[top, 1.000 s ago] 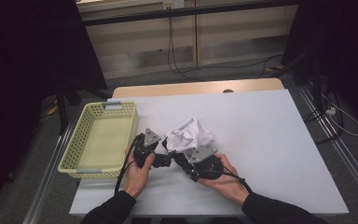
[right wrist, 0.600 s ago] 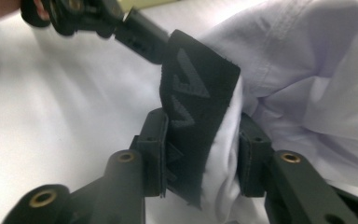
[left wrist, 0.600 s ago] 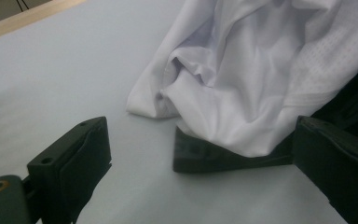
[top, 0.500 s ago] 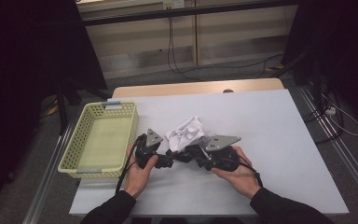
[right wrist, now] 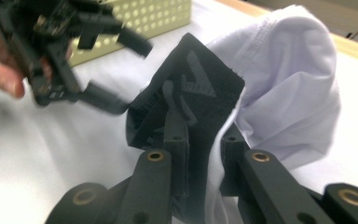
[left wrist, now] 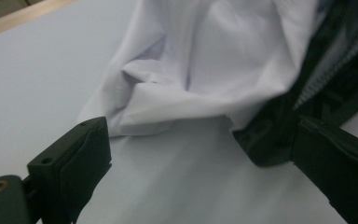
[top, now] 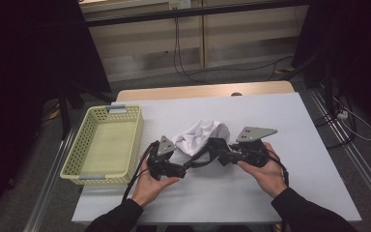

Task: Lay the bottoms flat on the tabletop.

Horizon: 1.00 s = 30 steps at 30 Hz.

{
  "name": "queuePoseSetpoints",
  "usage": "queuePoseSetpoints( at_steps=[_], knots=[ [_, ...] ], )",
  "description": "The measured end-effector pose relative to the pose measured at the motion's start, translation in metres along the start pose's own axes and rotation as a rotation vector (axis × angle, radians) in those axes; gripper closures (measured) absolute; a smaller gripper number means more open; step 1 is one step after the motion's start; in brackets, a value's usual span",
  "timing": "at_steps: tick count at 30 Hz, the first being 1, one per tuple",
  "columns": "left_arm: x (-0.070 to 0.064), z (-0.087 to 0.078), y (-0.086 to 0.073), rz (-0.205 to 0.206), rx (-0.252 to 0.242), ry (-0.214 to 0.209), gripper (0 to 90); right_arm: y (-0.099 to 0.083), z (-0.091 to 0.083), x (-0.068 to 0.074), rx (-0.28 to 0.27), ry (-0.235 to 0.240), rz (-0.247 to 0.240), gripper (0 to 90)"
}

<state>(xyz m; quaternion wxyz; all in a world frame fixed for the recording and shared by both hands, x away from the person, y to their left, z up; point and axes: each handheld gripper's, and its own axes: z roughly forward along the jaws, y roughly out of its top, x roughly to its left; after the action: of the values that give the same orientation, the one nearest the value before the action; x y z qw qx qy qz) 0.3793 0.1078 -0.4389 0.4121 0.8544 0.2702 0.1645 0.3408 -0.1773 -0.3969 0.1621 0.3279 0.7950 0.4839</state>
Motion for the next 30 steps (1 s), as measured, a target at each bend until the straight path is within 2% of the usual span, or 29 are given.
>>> queuePoseSetpoints(
  at_steps=[1, 4, 5, 7, 9, 10, 12, 14, 15, 17, 18, 21, 24, 28, 30],
  knots=[
    [-0.002, 0.001, 0.000, 0.011, 0.005, -0.021, 5.2, 0.000, -0.002, -0.003, -0.006, -0.003, 0.008, 79.0],
    [-0.008, 0.007, 0.003, 0.014, 0.019, -0.044, 14.0, -0.002, -0.003, -0.011, 0.005, 0.003, 0.022, 76.6],
    [-0.010, 0.010, 0.004, 0.011, 0.033, -0.053, 18.8, -0.004, -0.001, -0.013, 0.013, 0.000, 0.030, 75.3],
    [-0.012, 0.013, 0.005, 0.017, 0.032, -0.076, 35.8, -0.009, 0.003, -0.016, 0.047, 0.004, 0.031, 70.6],
    [-0.015, 0.016, 0.006, 0.041, 0.061, -0.081, 43.6, -0.011, 0.007, -0.017, 0.083, -0.007, 0.037, 65.2],
    [-0.017, 0.018, 0.005, 0.040, 0.053, -0.088, 50.3, -0.012, 0.009, -0.017, 0.089, -0.012, 0.033, 63.4],
    [-0.017, 0.021, 0.005, 0.055, 0.079, -0.104, 59.2, -0.012, 0.010, -0.019, 0.096, -0.030, 0.034, 55.0],
    [-0.017, 0.024, 0.004, 0.055, 0.086, -0.105, 62.5, -0.013, 0.008, -0.022, 0.099, -0.043, 0.042, 53.7],
    [-0.016, 0.025, 0.004, 0.046, 0.087, -0.100, 69.5, -0.014, 0.006, -0.024, 0.097, -0.050, 0.043, 52.4],
    [-0.014, 0.026, 0.004, 0.014, 0.079, -0.114, 75.2, -0.016, 0.002, -0.027, 0.100, -0.072, 0.046, 48.8],
    [-0.013, 0.025, 0.004, 0.011, 0.084, -0.105, 80.9, -0.018, 0.000, -0.028, 0.104, -0.082, 0.044, 47.5],
    [-0.010, 0.023, 0.004, -0.006, 0.085, -0.103, 86.8, -0.023, -0.007, -0.031, 0.113, -0.118, 0.032, 47.4],
    [-0.008, 0.021, 0.006, -0.024, 0.088, -0.103, 88.0, -0.030, -0.015, -0.035, 0.113, -0.149, 0.044, 46.3],
    [-0.003, 0.017, 0.007, -0.040, 0.081, -0.098, 88.2, -0.039, -0.023, -0.041, 0.114, -0.173, 0.053, 49.9],
    [-0.001, 0.013, 0.008, -0.044, 0.076, -0.092, 88.3, -0.042, -0.025, -0.042, 0.112, -0.171, 0.048, 56.4]
  ],
)
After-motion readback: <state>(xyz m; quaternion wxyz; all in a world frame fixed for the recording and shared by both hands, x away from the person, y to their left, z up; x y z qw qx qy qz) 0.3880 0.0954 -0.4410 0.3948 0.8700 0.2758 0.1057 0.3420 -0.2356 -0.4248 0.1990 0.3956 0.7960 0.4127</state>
